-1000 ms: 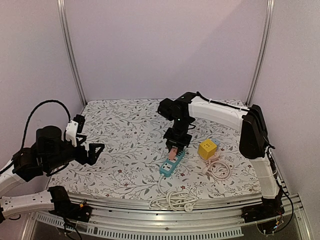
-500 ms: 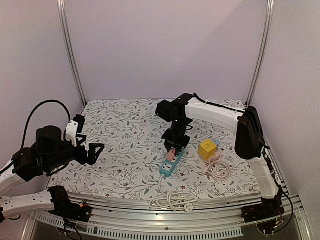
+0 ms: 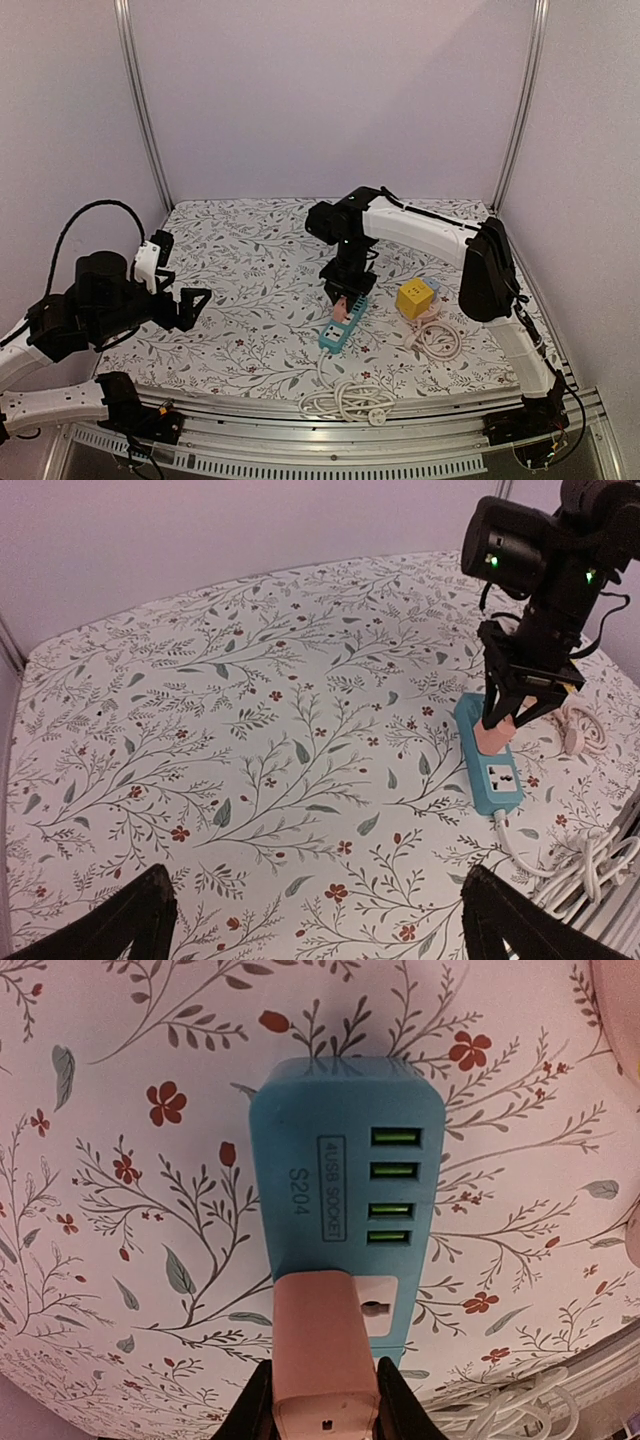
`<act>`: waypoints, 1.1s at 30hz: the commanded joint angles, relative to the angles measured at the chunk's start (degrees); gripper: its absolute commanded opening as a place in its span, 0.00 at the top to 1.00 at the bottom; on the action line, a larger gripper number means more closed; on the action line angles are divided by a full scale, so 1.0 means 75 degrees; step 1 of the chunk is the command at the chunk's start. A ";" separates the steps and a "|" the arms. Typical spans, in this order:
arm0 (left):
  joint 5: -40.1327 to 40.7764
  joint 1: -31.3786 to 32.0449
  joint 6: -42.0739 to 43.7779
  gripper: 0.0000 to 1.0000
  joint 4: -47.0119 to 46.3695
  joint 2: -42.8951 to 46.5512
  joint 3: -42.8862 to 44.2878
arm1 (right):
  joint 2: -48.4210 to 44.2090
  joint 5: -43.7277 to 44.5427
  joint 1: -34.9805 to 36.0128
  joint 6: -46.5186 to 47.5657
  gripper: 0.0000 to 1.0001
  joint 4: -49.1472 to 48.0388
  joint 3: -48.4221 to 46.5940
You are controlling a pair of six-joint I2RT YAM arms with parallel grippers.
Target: Insert the plug
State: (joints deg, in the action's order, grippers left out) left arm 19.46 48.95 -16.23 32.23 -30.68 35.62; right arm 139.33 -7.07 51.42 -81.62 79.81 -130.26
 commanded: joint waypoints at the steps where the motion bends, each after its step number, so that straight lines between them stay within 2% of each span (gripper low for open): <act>1: -0.0036 -0.0034 0.0006 0.00 -0.0057 -0.0137 -0.0120 | 0.1442 0.0147 0.0234 0.0289 1.00 -0.0047 0.0508; 2: -0.0014 -0.0034 -0.0003 0.00 -0.0057 -0.0140 -0.0114 | 0.1492 0.0172 0.0234 0.0360 0.98 -0.0062 0.0418; 6: 0.0052 -0.0033 -0.0016 0.01 -0.0061 -0.0195 -0.0114 | 0.1393 0.0266 0.0163 0.0598 0.78 -0.0457 0.0316; 13: 0.0086 -0.0024 -0.0019 0.00 -0.0047 -0.0192 -0.0096 | 0.0759 0.0280 -0.0062 0.1151 0.57 -0.1038 0.0334; 18: 0.0173 -0.0005 -0.0004 0.00 -0.0043 -0.0164 -0.0073 | 0.0141 0.0433 -0.0258 0.1868 0.37 -0.1643 0.0520; 26: 0.0215 0.0001 0.0040 0.01 -0.0051 -0.0178 -0.0028 | -0.0899 0.0619 -0.0835 0.2985 0.17 -0.1787 0.0724; 30: 0.0259 0.0001 0.0059 0.01 -0.0049 -0.0101 -0.0023 | -0.1187 0.0891 -0.1061 0.3484 0.04 -0.1754 0.0727; 33: 0.0315 0.0001 0.0078 0.01 -0.0066 -0.0115 -0.0034 | -0.1472 0.1203 -0.1179 0.3950 0.01 -0.2136 0.0711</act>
State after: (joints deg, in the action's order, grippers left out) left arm 20.62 48.97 -16.23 32.21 -31.83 35.62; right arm 133.27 -2.04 43.46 -58.00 67.02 -125.05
